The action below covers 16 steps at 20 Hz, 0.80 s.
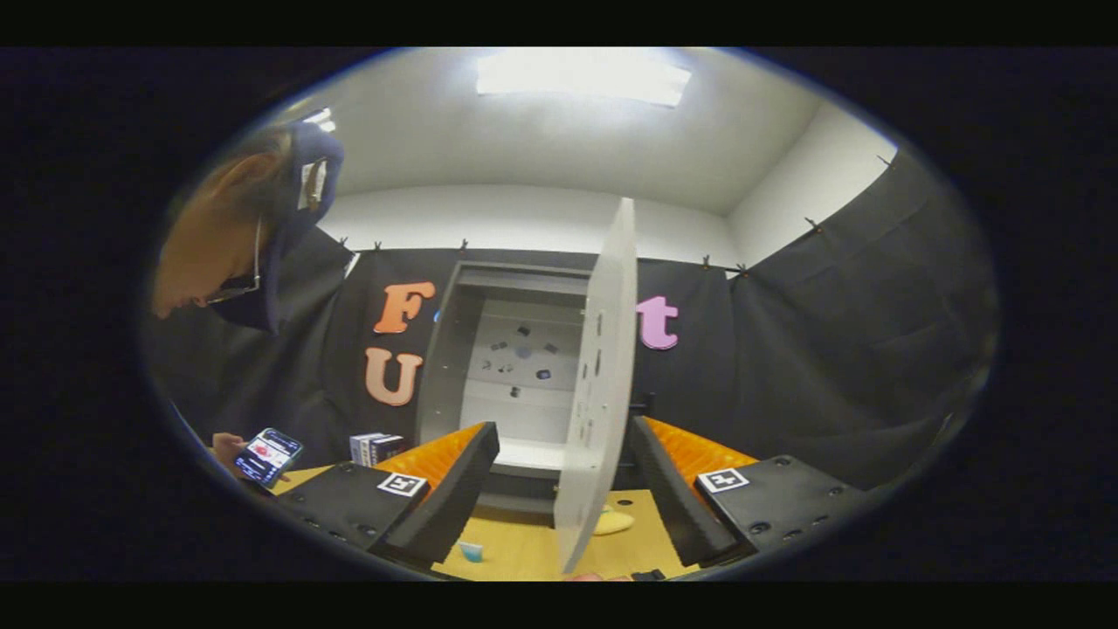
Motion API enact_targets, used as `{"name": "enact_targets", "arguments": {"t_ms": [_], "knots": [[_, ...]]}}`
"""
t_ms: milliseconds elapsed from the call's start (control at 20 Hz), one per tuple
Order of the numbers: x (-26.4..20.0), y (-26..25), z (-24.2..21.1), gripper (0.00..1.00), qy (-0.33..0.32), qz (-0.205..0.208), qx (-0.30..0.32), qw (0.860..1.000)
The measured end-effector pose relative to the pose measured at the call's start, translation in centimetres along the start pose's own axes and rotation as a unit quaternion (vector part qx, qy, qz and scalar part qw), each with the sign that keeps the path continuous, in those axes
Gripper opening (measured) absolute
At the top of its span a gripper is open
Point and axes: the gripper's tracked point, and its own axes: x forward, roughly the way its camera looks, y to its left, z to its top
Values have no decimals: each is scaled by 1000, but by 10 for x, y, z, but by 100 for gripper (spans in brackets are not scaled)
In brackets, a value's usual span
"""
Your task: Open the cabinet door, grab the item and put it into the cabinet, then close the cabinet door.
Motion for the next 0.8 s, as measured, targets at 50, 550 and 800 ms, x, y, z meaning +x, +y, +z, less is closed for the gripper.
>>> {"name": "enact_targets", "arguments": {"t_ms": [50,550,800], "knots": [[9,22,-11,97,9,19,0,1000],[102,135,-275,98,229,72,89,967],[107,131,-414,98,335,38,76,938]]}}
